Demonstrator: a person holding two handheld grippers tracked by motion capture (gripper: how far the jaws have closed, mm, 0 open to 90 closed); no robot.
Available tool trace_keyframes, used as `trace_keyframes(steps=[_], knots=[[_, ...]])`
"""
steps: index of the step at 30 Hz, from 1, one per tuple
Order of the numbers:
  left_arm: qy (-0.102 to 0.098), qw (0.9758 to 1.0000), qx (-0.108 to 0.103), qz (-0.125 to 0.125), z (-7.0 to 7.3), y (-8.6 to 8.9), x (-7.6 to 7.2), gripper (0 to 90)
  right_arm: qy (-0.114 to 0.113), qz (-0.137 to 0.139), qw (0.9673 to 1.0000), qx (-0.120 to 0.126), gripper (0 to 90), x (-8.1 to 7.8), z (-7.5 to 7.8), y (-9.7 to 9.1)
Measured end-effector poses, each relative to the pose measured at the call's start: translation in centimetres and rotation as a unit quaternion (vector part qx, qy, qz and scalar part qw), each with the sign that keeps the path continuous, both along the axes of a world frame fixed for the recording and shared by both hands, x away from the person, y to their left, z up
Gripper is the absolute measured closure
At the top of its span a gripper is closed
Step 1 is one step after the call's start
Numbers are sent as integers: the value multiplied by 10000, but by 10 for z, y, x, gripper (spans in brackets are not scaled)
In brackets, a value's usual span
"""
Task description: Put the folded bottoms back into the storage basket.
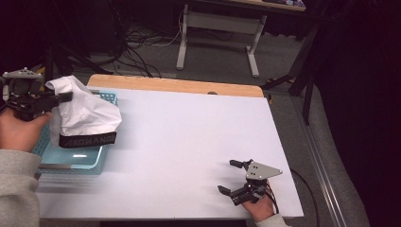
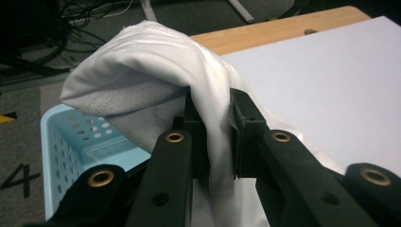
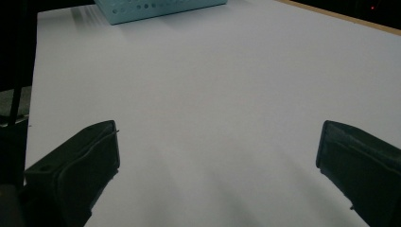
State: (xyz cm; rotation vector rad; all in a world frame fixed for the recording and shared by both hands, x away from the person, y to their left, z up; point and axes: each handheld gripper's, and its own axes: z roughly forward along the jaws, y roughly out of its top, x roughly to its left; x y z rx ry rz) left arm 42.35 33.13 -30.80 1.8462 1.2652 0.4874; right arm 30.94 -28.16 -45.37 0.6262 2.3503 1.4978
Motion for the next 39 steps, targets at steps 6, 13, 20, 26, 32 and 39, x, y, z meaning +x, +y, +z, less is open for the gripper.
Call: trace_keyframes(steps=[6, 13, 20, 26, 32, 39], knots=[[194, 9997, 91, 111, -13, 4, 8, 795, 7, -2, 10000, -5, 10, 0, 0, 0], [389, 9988, 251, 167, -30, 11, 14, 795, 0, 8, 10000, 1, 10, 0, 0, 0], [533, 9978, 361, 152, -42, 14, 19, 795, 2, 7, 10000, -1, 10, 0, 0, 0], [711, 9964, 417, 172, -53, 16, 22, 794, 10, 12, 10000, 4, 10, 0, 0, 0], [760, 9959, 463, 180, -58, 18, 23, 794, 14, 15, 10000, 3, 10, 0, 0, 0], [723, 9955, 592, 182, -60, 20, 29, 793, 26, 11, 10000, -6, 10, 0, 0, 0]])
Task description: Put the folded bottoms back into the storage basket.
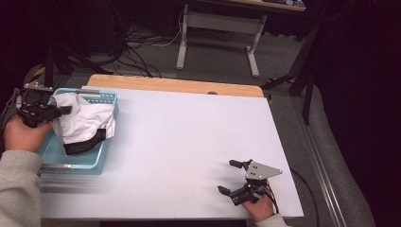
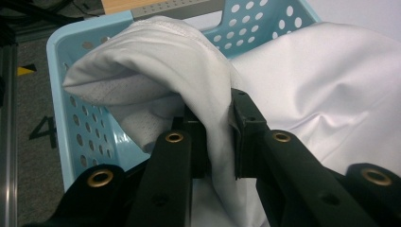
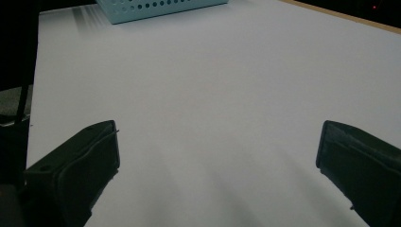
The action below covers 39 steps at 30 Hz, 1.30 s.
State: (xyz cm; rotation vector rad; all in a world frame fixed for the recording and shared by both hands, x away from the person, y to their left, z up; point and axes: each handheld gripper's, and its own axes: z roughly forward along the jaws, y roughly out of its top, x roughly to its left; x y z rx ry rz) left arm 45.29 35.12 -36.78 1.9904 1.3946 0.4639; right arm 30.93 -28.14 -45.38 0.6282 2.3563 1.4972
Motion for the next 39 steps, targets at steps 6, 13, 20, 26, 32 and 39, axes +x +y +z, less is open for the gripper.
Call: trace_keyframes(steps=[6, 13, 20, 26, 32, 39], knots=[[-68, 10000, 62, 2, -2, 0, 3, 788, -2, 6, 10000, 4, 10, 0, 0, 0], [-11, 9998, 167, -126, -7, -8, 9, 785, 1, 7, 10000, 1, 10, 0, 0, 0], [-100, 9991, 294, -273, -8, -12, 10, 779, 1, 13, 10000, 5, 10, 0, 0, 0], [-99, 9993, 343, -61, -7, -8, 9, 742, 5, 6, 10000, 2, 10, 0, 0, 0], [-19, 9972, 542, 521, -2, -1, 3, 667, 10, 11, 10000, 4, 10, 0, 0, 0], [87, 9983, 558, 154, -2, -15, -6, 695, 14, 1, 10000, -1, 10, 0, 0, 0]])
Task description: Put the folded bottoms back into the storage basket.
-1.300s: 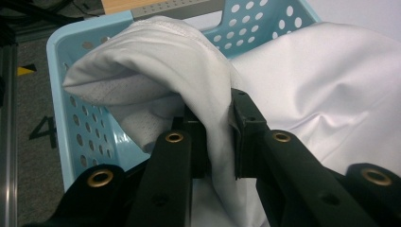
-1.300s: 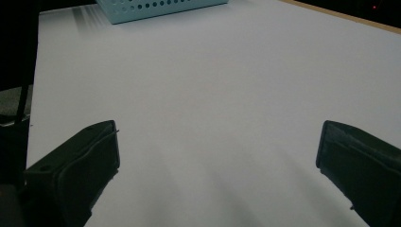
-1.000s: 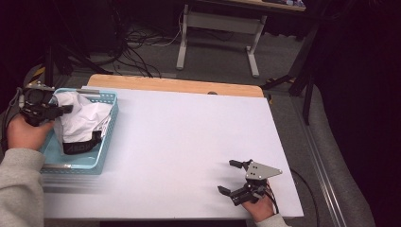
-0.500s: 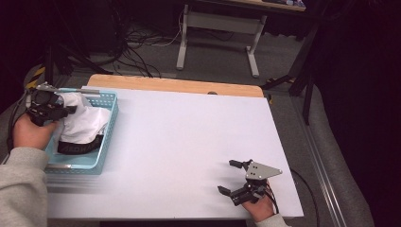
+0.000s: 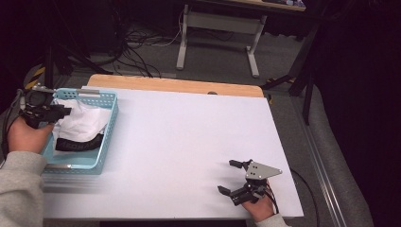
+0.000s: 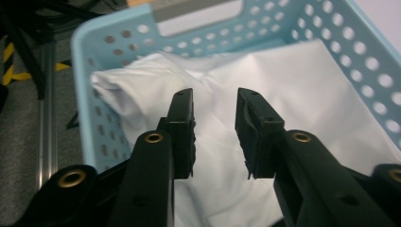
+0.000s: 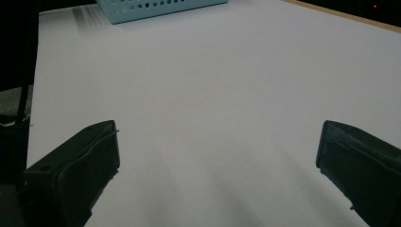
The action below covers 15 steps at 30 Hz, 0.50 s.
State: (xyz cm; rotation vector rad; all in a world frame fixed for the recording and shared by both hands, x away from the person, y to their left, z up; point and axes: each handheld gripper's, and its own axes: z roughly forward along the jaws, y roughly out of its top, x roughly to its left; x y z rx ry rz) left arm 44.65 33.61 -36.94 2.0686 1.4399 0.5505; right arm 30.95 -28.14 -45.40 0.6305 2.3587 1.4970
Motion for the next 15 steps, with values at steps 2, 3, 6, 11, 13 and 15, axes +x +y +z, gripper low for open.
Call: trace_keyframes(steps=[2, 3, 6, 11, 13, 15], knots=[[90, 9999, -15, -97, -3, -4, -3, 723, 3, -1, 10000, 1, 10, 0, 0, 0], [163, 9998, -4, -150, -4, -6, -4, 732, 4, 0, 10000, 9, 10, 0, 0, 0], [365, 9990, 101, -232, -9, -9, -7, 775, -1, 5, 10000, 1, 10, 0, 0, 0], [785, 9959, 296, -353, -20, -12, -8, 824, 2, 3, 10000, 2, 10, 0, 0, 0], [898, 9947, 298, -407, -23, -12, -9, 849, 2, 5, 10000, -1, 10, 0, 0, 0], [1006, 9931, 347, -488, -26, -12, -9, 854, 4, 8, 10000, -1, 10, 0, 0, 0]])
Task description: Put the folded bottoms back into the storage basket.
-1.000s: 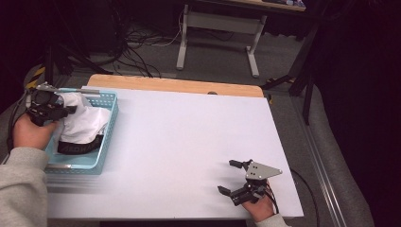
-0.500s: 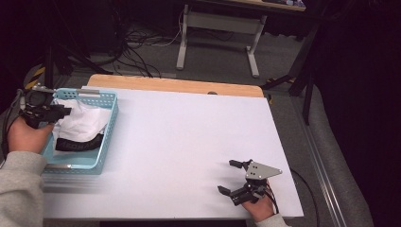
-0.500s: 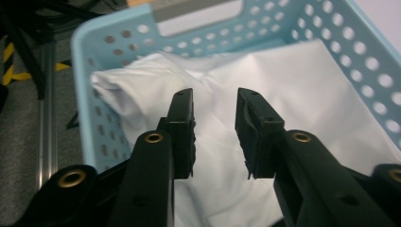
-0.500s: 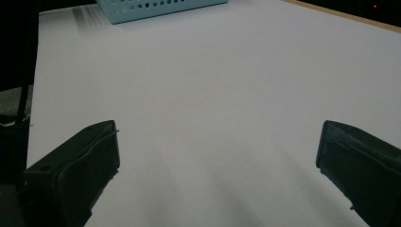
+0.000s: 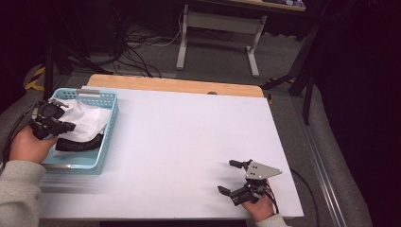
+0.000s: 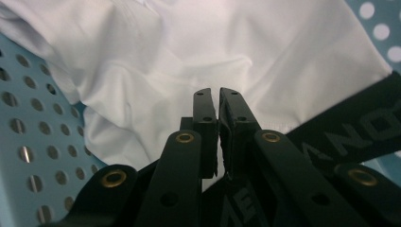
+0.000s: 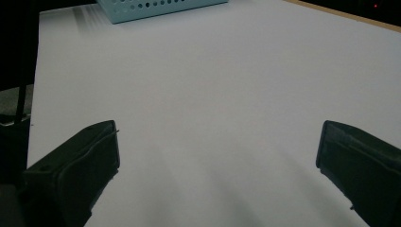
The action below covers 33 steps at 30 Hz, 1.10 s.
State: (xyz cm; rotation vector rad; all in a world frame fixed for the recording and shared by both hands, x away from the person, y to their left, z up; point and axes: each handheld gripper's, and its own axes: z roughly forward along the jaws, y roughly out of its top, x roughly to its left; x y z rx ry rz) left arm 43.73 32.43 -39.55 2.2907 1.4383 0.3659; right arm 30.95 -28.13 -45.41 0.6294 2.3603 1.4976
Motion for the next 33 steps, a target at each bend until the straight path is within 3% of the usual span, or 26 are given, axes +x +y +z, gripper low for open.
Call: trace_keyframes(steps=[4, 12, 23, 33], knots=[[192, 9997, 99, -81, -7, -1, 1, 867, 5, 8, 10000, 2, 10, 0, 0, 0], [525, 9985, 152, 16, -18, 0, 4, 876, 3, 17, 10000, -1, 10, 0, 0, 0], [789, 9965, 286, -3, -22, 0, 4, 877, 7, 10, 10000, -7, 10, 0, 0, 0], [1061, 9936, 381, 94, -22, 6, -5, 881, 11, 7, 10000, -12, 10, 0, 0, 0]])
